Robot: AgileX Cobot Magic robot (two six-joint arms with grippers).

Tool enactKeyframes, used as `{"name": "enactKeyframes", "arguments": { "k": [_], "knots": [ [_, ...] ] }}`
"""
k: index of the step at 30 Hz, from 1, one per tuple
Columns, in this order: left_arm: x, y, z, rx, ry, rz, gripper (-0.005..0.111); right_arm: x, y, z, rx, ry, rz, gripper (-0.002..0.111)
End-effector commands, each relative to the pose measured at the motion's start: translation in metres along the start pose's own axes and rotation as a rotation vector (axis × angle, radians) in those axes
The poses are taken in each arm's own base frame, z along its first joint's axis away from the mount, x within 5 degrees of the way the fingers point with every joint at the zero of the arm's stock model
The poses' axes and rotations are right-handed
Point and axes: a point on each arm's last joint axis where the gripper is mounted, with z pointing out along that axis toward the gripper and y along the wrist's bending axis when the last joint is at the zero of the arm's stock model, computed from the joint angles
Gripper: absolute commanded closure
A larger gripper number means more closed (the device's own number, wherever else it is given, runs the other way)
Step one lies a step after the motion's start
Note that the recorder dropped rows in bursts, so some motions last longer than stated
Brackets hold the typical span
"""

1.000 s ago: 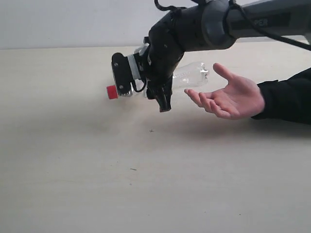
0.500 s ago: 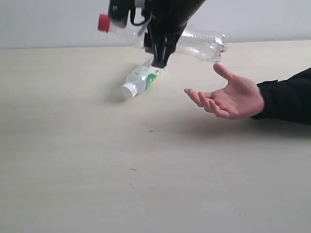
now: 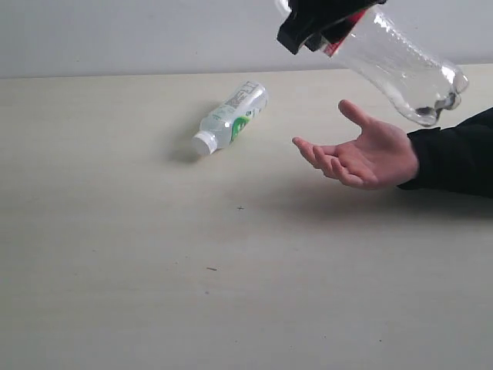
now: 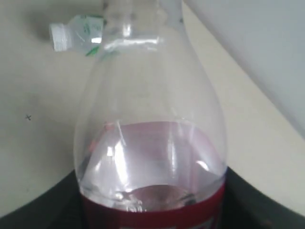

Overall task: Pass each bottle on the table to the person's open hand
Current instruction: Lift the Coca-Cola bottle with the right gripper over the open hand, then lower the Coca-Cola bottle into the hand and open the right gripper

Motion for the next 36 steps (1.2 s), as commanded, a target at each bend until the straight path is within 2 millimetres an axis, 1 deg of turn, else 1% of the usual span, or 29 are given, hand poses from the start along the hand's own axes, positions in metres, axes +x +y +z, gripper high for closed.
{"name": "enactKeyframes", "arguments": {
  "k": [1,4,8,14,20,24,30,33,36],
  "knots": [
    [0.001,0.000,0.000,0.000,-0.005,0.002,0.107,0.011,-0.007,-0.002,-0.007,0.088,0.132,0.108],
    [0.001,0.000,0.000,0.000,-0.005,0.002,0.107,0.019,-0.014,0.001,-0.061,0.147,0.234,0.108],
    [0.001,0.000,0.000,0.000,-0.005,0.002,0.107,0.025,-0.023,0.005,-0.156,0.166,0.346,0.108],
    [0.001,0.000,0.000,0.000,-0.005,0.002,0.107,0.029,-0.035,0.012,-0.155,0.182,0.439,0.108],
    [0.001,0.000,0.000,0.000,-0.005,0.002,0.107,0.033,-0.043,0.040,-0.163,0.243,0.491,0.108],
    [0.001,0.000,0.000,0.000,-0.005,0.002,0.107,0.035,-0.046,0.066,-0.180,0.279,0.522,0.108],
    [0.001,0.000,0.000,0.000,-0.005,0.002,0.107,0.043,-0.051,0.107,-0.200,0.357,0.568,0.108],
    [0.001,0.000,0.000,0.000,-0.005,0.002,0.107,0.043,-0.051,0.123,-0.194,0.348,0.586,0.108],
    [0.001,0.000,0.000,0.000,-0.005,0.002,0.107,0.041,-0.050,0.135,-0.190,0.325,0.591,0.108]
  ]
}}
